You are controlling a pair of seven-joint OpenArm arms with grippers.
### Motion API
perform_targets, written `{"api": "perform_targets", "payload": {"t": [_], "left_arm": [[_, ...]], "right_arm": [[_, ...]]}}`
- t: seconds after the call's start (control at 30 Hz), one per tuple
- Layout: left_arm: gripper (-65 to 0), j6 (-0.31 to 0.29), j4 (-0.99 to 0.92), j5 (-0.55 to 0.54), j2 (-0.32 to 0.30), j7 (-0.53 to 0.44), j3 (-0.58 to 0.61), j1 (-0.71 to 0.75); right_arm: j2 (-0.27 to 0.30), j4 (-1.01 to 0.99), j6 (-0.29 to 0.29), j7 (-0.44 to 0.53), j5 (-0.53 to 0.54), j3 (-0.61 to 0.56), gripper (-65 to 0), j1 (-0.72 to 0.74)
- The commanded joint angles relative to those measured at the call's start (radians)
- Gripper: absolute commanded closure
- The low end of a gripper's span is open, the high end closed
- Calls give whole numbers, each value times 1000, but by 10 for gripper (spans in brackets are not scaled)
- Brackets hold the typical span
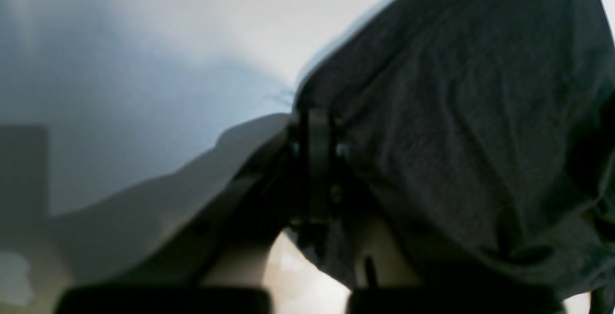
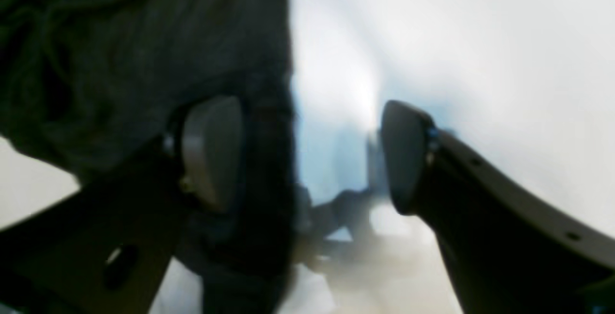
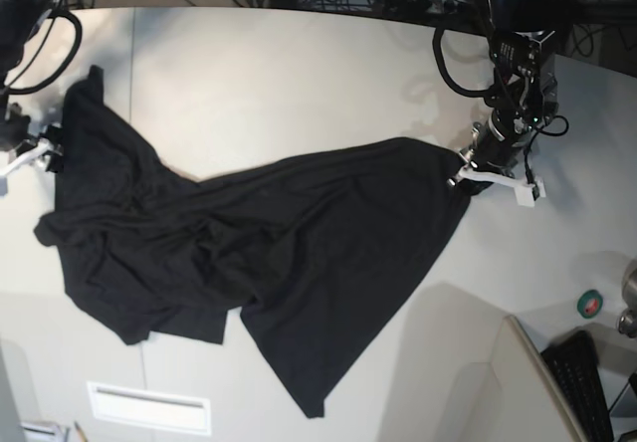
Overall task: Layout the t-shirt on the table in an organized manner, then fold the t-shirt properly
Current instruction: 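Regrasp the shirt edge with the right gripper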
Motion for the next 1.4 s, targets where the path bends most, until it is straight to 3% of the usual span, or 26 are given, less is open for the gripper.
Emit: {"api": "perform_targets", "payload": {"t": [0.0,0.1,0.23,0.4,0.5,0.9,1.13,1.37], "left_arm": [[0,15,5,13,-7,37,-1,6],[0,15,5,13,-22,37,4,11],[0,15,6,13,-26,37,-1,12],[0,15,6,15,-28,37,-1,14],[0,15,6,15,-28,35,-1,14],[0,15,6,15,-28,35,-1,14],[0,15,52,20,-28,37,-2,40],[0,22,327,15,-45,37,-2,167]], "right_arm": [[25,15,7,24,12,6,-446,9],[21,8,19,36,12,-1,-447,5],[24,-85,105,39,10,-1,-447,14],[24,-112,113,77,7,-4,-447,-6],[19,-109,113,79,12,-63,-431,-34],[15,-112,113,82,14,-84,0,-52],[16,-32,113,62,14,-83,0,-78],[-39,336,107,-96,14,-81,0,-190]]}}
